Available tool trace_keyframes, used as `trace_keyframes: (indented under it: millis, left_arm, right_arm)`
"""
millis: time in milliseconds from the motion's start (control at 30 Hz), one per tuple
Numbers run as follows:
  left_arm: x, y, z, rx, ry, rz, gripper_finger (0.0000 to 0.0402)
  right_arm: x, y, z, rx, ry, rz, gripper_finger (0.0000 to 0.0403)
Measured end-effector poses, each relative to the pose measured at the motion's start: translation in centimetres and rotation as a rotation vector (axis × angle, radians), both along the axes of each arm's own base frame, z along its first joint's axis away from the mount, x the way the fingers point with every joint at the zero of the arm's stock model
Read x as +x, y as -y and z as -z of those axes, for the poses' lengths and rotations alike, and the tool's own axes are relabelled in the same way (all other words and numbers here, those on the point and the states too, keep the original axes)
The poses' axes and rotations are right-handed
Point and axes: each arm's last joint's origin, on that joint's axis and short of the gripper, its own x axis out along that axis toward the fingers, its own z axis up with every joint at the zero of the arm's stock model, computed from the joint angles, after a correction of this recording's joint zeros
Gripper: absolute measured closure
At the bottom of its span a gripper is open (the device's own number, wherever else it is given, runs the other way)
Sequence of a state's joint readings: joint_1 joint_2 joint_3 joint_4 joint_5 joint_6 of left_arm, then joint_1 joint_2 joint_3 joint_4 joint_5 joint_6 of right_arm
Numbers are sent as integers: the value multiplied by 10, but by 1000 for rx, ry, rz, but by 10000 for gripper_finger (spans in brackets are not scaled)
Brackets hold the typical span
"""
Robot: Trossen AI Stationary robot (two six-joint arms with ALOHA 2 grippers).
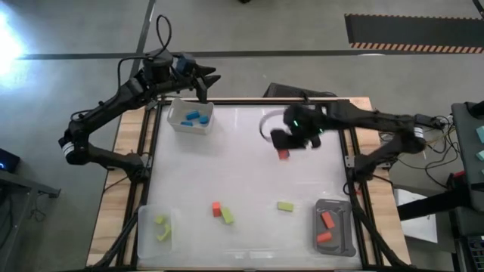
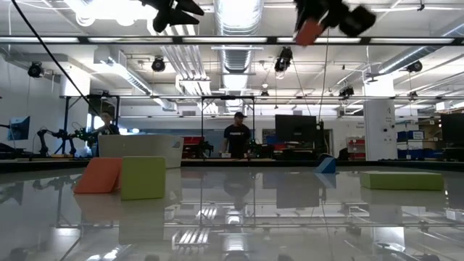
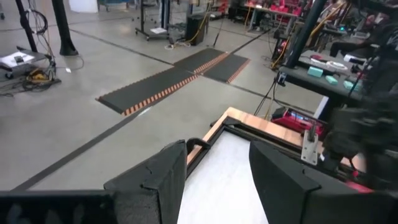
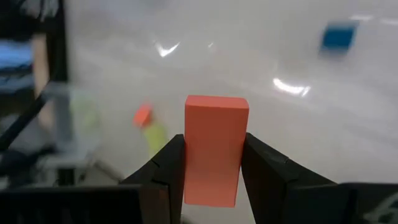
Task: Sort & place blocks by color
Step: Put the orange block into the black bin
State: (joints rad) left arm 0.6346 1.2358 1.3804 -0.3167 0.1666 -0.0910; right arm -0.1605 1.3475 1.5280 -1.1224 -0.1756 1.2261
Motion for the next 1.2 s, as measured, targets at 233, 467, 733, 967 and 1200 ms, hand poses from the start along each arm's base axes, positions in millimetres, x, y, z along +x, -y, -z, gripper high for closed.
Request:
trace_keyframes:
  millis: [233,467,733,967,1200]
  left_arm:
    - [0,0,0,3,5,0,242]
    - [0,0,0,0,3,0,242]
    - [0,0,0,1,1,0,242]
    - [0,0,0,1,1,0,242]
    - [0,0,0,2,0,0,242]
  right_arm:
    - [-15,-84,-13,132,4,-76,289]
    - [-27,-146,-3,213,-118,-113,289]
    - [-52,-191,4,259,-242,-110,289]
    - [-76,-212,18,253,-346,-87,289]
    - [-97,-219,44,226,-417,-57,288]
